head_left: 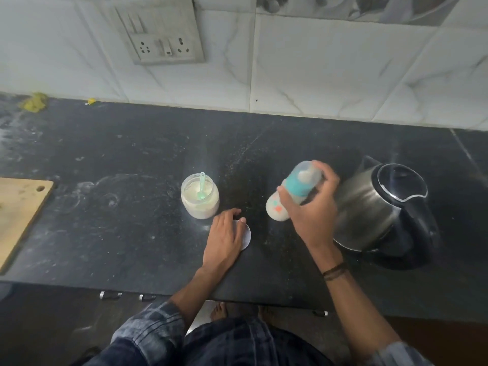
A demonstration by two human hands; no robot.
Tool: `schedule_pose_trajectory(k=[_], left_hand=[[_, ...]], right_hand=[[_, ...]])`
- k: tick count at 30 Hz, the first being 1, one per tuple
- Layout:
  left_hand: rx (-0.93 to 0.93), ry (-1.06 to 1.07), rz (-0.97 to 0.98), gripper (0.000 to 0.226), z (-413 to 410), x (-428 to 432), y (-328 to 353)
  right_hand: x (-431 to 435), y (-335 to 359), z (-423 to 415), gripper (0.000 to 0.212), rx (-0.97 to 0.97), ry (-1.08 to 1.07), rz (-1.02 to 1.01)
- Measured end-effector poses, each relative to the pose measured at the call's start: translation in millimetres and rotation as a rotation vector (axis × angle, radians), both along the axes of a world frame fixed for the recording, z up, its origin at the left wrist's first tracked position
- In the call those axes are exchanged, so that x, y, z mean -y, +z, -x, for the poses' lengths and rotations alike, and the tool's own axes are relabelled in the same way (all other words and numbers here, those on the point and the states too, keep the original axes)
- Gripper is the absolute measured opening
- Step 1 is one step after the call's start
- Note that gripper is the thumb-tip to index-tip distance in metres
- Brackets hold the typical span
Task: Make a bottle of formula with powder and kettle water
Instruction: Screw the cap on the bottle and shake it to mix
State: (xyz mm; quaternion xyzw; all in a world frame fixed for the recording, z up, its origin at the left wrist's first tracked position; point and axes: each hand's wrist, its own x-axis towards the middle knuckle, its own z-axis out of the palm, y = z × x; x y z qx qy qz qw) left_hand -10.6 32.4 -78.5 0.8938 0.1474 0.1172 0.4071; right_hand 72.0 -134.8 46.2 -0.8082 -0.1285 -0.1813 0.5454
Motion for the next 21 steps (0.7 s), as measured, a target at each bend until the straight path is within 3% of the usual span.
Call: schedule_pose_trajectory(k=[2, 4, 7, 9, 12, 17, 21], left_hand=[[-0.002, 0.007, -0.009, 0.030, -1, -1, 0], [-0.005, 0.015, -0.013, 0.030, -1, -2, 0], [-0.007, 0.008, -0.022, 0.030, 0, -1, -2], [-0.004, 0.001, -0.023, 0.030, 0, 0, -2], [0.001, 0.014, -0.038, 0.029, -2, -1, -1], [0.001, 0.007, -0.032, 0.028, -1, -1, -2], [-0.002, 0.019, -0.032, 0.029, -2, -1, -2]], right_hand=[[1, 9, 2, 0.082, 0.161, -0.033, -0.151], [0, 8, -1, 0.081, 0.227, -0.066, -0.161], [-3, 2, -4, 0.083, -0.027, -0.025, 0.037], [3, 0, 0, 0.083, 0.014, 0.002, 0.056], [3, 4, 3, 0.085, 0.186, -0.014, -0.104], [-2, -5, -1, 0.083, -0.042, 0.042, 0.162], [1, -13, -4, 0.087, 0.089, 0.009, 0.080]])
